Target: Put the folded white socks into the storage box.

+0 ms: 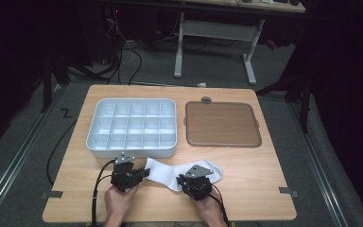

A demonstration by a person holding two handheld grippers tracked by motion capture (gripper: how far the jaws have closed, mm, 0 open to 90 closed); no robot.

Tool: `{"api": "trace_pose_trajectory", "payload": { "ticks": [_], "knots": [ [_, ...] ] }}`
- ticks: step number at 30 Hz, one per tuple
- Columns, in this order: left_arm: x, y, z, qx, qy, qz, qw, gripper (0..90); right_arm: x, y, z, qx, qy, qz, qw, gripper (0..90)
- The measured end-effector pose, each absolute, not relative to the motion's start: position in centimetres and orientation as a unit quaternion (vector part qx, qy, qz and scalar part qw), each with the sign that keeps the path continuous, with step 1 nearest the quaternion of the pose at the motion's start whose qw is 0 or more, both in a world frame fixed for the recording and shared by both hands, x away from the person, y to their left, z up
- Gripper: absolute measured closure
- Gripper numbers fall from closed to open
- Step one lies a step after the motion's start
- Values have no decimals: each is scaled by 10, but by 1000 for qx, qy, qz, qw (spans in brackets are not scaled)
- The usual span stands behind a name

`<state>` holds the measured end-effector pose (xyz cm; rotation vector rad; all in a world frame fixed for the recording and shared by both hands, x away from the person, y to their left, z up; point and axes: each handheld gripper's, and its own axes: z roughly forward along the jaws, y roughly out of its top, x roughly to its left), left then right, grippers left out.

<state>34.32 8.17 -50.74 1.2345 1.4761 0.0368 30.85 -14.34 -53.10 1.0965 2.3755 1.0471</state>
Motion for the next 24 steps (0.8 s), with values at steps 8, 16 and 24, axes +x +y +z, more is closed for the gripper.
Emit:
{"api": "trace_pose_trajectory", "payload": {
  "ticks": [8, 16, 24],
  "knots": [
    [341, 81, -489, 542, 607, 20, 581, 827, 307, -139, -531, 383, 833, 365, 159, 812],
    [337, 82, -473, 541, 594, 15, 595, 828, 306, -132, -530, 379, 837, 364, 154, 812],
    [334, 81, -458, 542, 581, 9, 607, 831, 305, -115, -530, 368, 843, 363, 151, 812]
  ]
}}
